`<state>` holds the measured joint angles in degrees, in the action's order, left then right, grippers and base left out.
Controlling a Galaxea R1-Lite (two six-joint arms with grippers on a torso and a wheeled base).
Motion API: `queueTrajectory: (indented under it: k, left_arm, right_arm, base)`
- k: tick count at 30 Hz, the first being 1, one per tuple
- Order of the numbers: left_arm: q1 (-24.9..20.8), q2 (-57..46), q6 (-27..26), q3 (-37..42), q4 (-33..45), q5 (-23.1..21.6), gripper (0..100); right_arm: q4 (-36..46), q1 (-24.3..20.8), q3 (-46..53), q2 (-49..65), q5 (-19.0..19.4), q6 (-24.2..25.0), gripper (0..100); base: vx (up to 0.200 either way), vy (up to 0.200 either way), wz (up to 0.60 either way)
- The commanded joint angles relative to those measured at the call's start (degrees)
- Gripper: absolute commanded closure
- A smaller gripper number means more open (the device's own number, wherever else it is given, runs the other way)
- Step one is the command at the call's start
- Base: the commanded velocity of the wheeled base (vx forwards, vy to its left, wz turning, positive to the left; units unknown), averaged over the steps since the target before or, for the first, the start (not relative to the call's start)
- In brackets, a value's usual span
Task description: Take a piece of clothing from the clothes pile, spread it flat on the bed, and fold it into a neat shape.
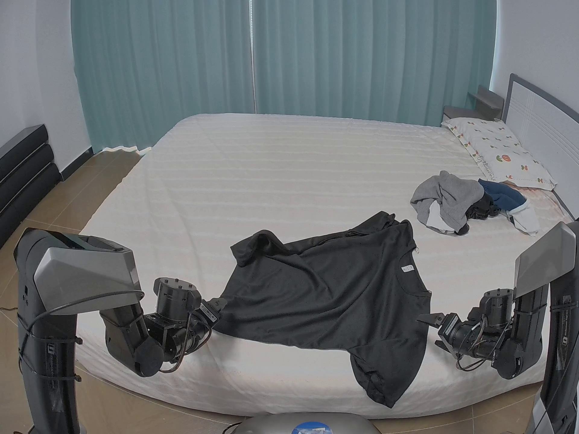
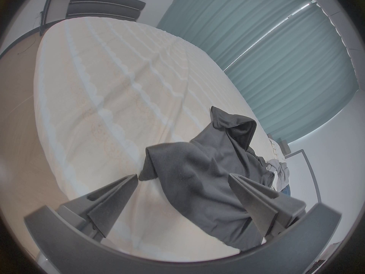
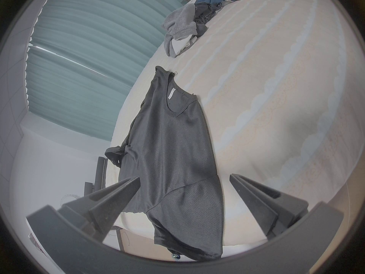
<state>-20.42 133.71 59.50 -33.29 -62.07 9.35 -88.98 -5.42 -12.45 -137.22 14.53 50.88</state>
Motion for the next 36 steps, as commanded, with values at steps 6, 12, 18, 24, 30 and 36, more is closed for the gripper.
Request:
queueTrajectory:
  k: [6,12,18,24,30,36]
  left_arm:
    - [0.4,0.5,-0.6,-2.7,0.5,0.1,0]
    - [0.5,0.9,-2.5,-3.4,2.4,0.1,100]
    - [1.3,0.0,-4.3,-2.0,1.9,2.4,100]
    - [-0.5,-1.8,-8.7,1.1,0.6,4.0,100]
    - [-1.0,-1.3,-9.1,2.4,-0.6,4.0,100]
    - [-1.0,-1.0,-9.1,2.8,-0.6,4.0,100]
  right_arm:
    - [-0.8,0.0,0.0,-0.2,0.0,-0.1,0]
    - [-0.8,-0.3,0.1,-0.2,-0.1,-0.2,0]
    - [-0.8,-0.7,0.2,0.0,-0.1,-0.6,0]
    - [-0.8,-2.4,0.0,-0.8,-1.7,-3.4,0]
    - [-0.8,-3.8,-3.0,-5.0,-7.1,-8.1,0]
    - [-0.7,-5.0,-6.9,-6.4,-7.5,-8.5,0]
  base:
    - [0.0,0.0,0.0]
    - [0.0,0.0,0.0]
    - [0.0,0.0,0.0]
    - [0.0,0.0,0.0]
    - [0.0,0.0,0.0]
    - [0.0,0.0,0.0]
